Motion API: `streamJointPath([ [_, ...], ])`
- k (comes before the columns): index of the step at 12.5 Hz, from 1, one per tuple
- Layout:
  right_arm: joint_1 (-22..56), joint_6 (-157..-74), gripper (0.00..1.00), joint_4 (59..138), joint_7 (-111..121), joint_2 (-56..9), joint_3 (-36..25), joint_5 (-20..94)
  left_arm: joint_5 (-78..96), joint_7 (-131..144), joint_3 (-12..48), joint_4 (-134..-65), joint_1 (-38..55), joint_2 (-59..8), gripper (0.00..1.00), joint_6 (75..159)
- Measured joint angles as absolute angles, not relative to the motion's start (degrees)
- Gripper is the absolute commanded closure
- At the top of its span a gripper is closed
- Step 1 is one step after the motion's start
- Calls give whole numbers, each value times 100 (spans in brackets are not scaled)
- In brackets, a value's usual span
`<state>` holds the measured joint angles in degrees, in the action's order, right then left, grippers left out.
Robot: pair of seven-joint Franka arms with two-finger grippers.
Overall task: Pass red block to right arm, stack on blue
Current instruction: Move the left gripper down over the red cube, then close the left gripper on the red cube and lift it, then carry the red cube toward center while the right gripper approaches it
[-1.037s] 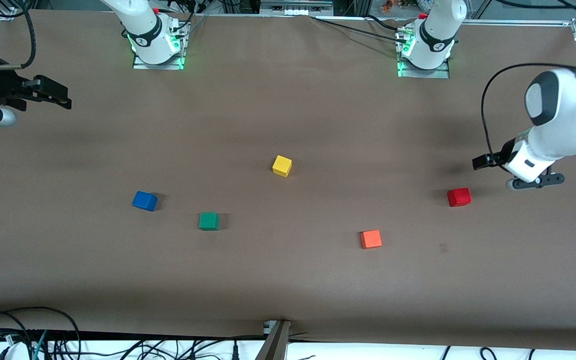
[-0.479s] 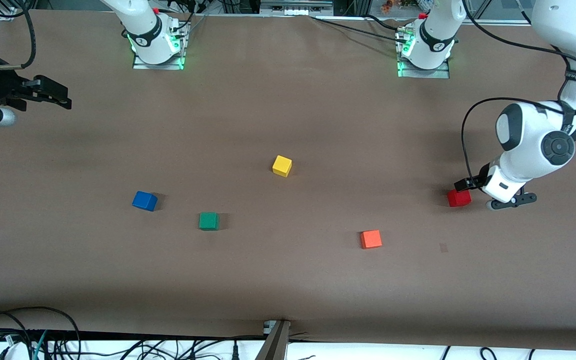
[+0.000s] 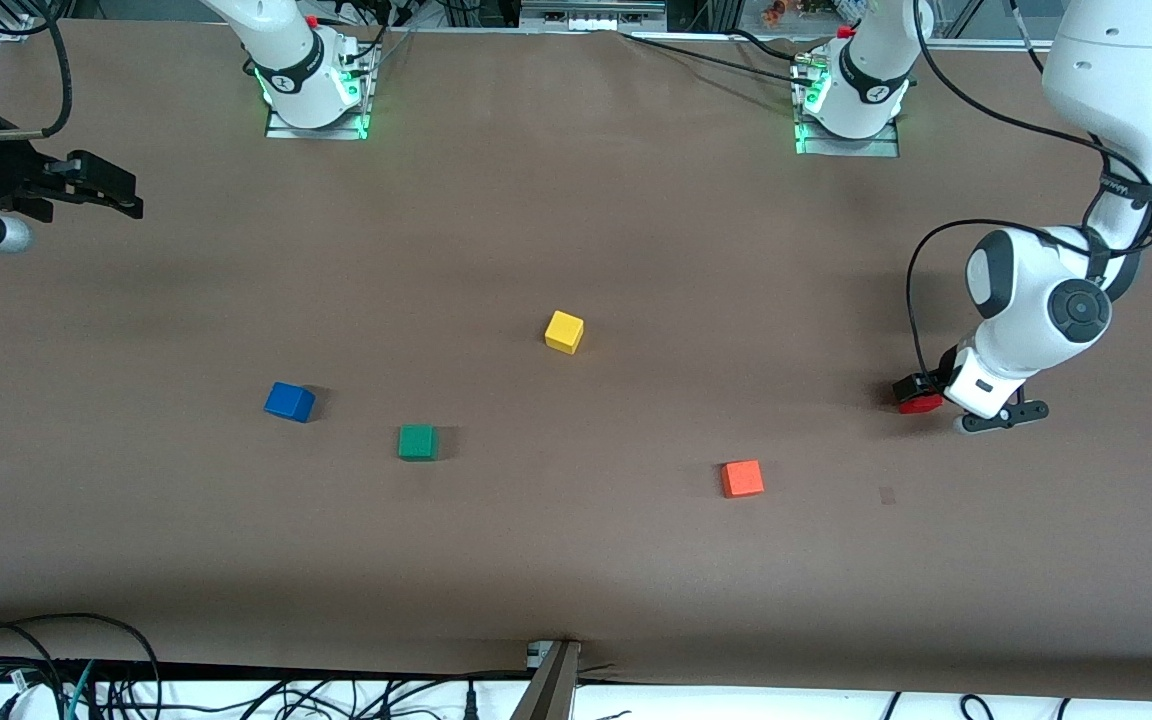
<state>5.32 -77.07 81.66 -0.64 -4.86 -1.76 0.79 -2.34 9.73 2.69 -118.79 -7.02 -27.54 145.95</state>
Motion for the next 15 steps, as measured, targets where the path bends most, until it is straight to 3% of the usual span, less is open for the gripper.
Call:
streamJointPath([
  [1, 532, -7707, 0, 8166, -64, -486, -176, 79, -234, 972, 269, -11871, -702, -2802, 98, 14643],
  [2, 532, -7707, 0, 8166, -64, -486, -176, 79, -239, 933, 270, -11847, -702, -2819, 100, 14653],
  [8, 532, -7736, 0, 8166, -64, -502, -176, 83, -249, -63, 340, -11495, -717, -2782, 100, 14583],
  [11, 535, -7864, 0, 8165, -63, -587, -159, 146, -249, -757, 904, -11402, -722, -2618, 100, 14557],
  [15, 542, -7998, 0, 8166, -60, -1171, -129, 533, -39, -1181, 2101, -11209, -728, -2317, 100, 14514],
])
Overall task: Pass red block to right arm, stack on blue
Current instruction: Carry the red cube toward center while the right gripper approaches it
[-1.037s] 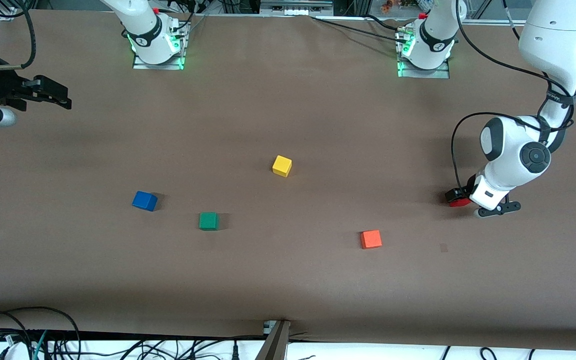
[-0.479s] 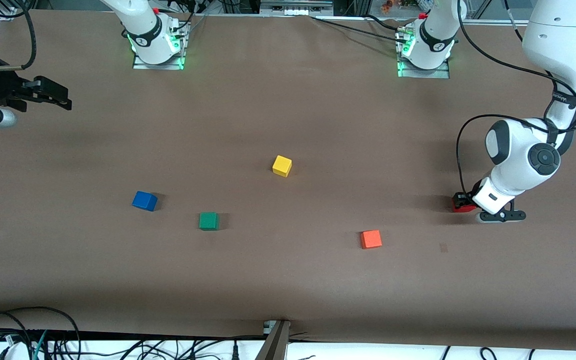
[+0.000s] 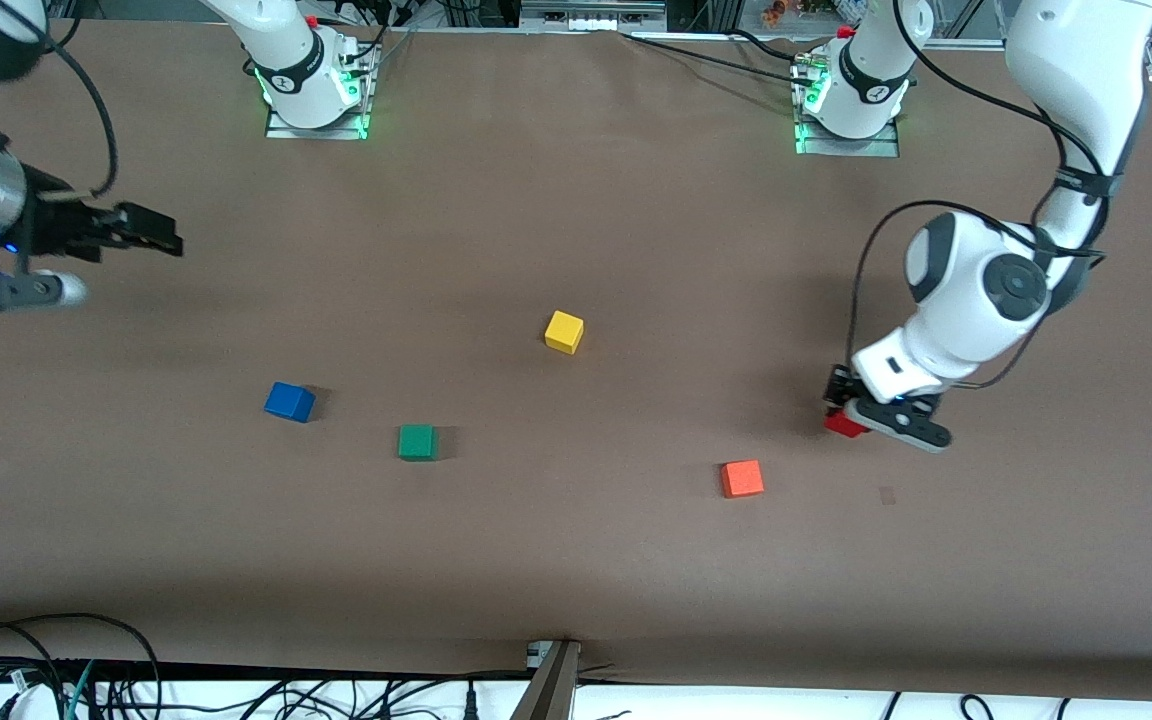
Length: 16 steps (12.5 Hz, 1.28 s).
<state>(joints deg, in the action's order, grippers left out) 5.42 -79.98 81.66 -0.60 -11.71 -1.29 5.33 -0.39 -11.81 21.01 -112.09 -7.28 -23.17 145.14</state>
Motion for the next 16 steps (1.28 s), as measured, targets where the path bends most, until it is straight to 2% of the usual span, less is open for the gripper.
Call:
streamJointPath([
  [2, 575, -8023, 0, 8166, -58, -1291, -119, 959, 532, -1204, 2435, -10974, -727, -2275, 100, 14249],
  [6, 593, -8183, 0, 8173, -71, -1659, -141, 2606, 1894, -2032, 2715, -10232, -764, -2262, 100, 13467],
  [11, 605, -8466, 0, 8181, -69, -2629, -152, 5307, 4810, -4632, 2750, -10079, -767, -2565, 100, 13281],
  [16, 1087, -9334, 0, 8268, -68, -3237, -106, 7037, 7032, -7262, 3046, -9993, -713, -2760, 100, 12817],
])
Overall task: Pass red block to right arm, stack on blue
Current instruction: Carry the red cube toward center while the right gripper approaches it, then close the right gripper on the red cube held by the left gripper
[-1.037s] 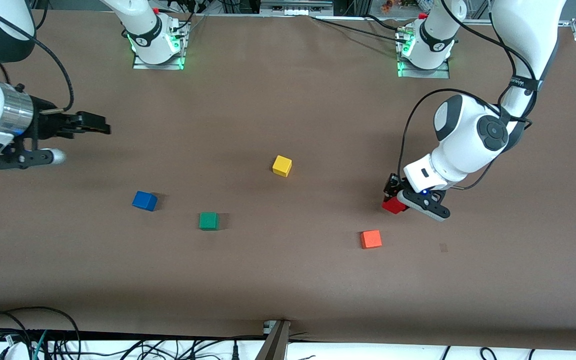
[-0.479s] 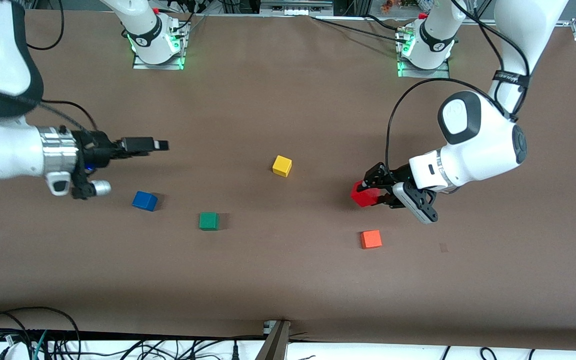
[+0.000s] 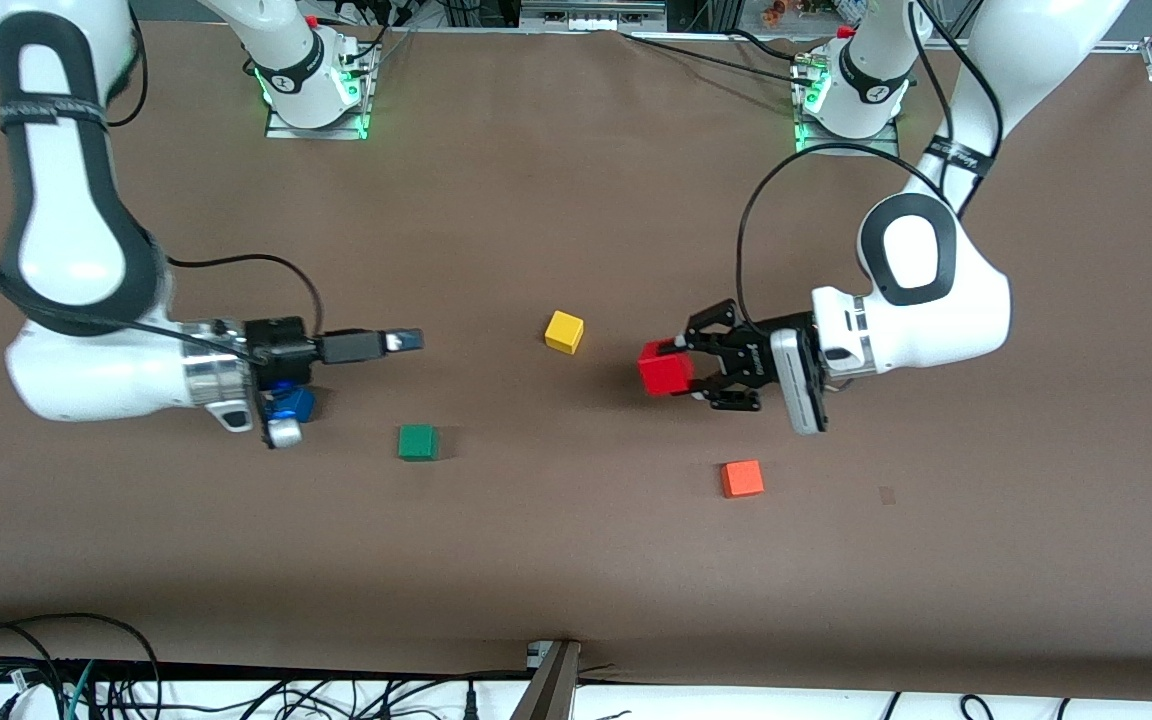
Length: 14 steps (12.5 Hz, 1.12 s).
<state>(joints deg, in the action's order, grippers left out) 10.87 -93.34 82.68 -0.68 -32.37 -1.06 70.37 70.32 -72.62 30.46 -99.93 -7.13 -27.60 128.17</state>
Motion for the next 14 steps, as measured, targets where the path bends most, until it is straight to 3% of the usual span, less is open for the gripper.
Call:
streamJointPath([
  [6, 1754, -10123, 0, 8697, 108, -3386, -96, 8315, 7865, -9652, 3284, -9203, -535, -3824, 100, 11945],
  [10, 1833, -10153, 0, 9263, 1096, -3393, -96, 8982, 8460, -10094, 3307, -8946, -72, -3896, 100, 11965],
  [14, 1853, -10153, 0, 9290, 1167, -3198, -95, 9091, 8476, -10156, 3295, -8892, -78, -3950, 100, 11964],
])
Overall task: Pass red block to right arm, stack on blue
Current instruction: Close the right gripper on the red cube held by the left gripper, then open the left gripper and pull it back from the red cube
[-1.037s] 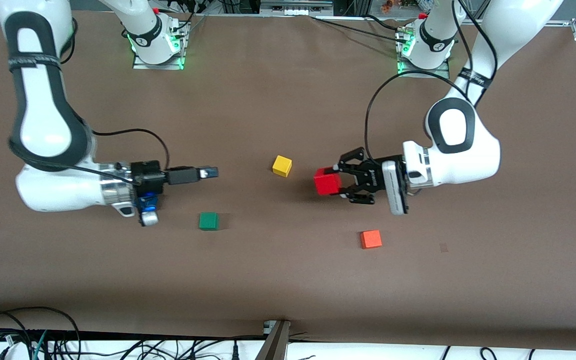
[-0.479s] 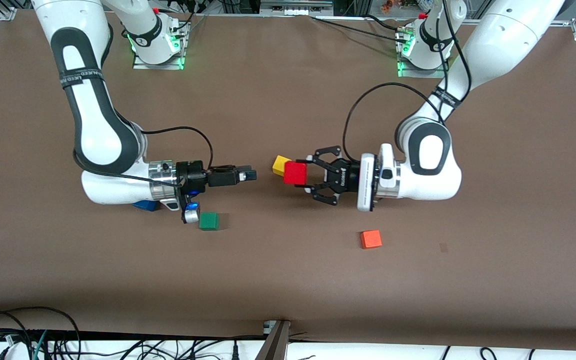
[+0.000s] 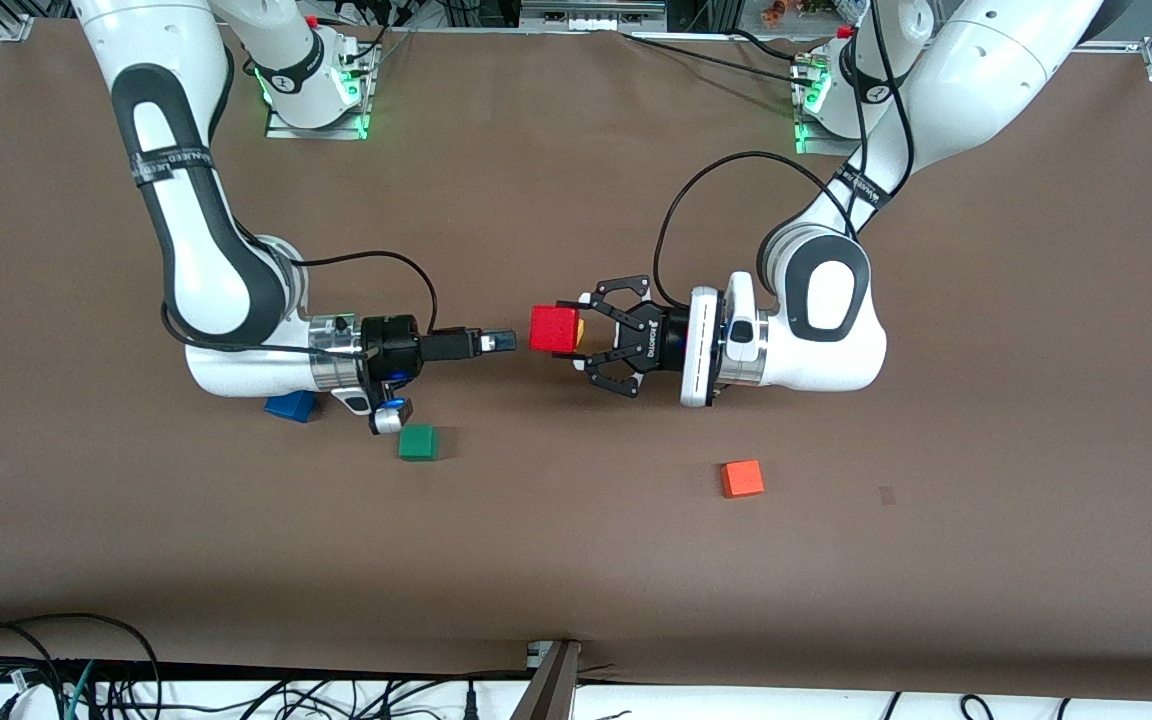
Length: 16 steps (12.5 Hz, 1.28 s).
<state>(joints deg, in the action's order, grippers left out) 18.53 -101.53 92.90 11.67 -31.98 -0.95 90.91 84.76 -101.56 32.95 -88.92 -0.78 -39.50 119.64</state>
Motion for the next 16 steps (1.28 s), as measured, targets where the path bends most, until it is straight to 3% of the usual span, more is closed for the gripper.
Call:
streamJointPath([
  [12, 1972, -11132, 0, 9451, 1198, -3030, 411, 9686, 8476, -10171, 3297, -8866, -76, -3972, 100, 11957],
  [13, 1984, -11231, 16, 9452, 1198, -3030, 469, 9701, 8476, -10173, 3297, -8865, -76, -3973, 100, 11956],
  [14, 1991, -11257, 62, 9453, 1201, -3030, 491, 9705, 8476, -10174, 3297, -8865, -77, -3973, 100, 11956],
  [15, 1990, -11261, 85, 9453, 1203, -3030, 493, 9707, 8476, -10175, 3297, -8864, -77, -3973, 100, 11956],
  [16, 1987, -11263, 99, 9463, 1203, -3031, 493, 9708, 8490, -10177, 3297, -8852, -78, -3972, 100, 11953],
])
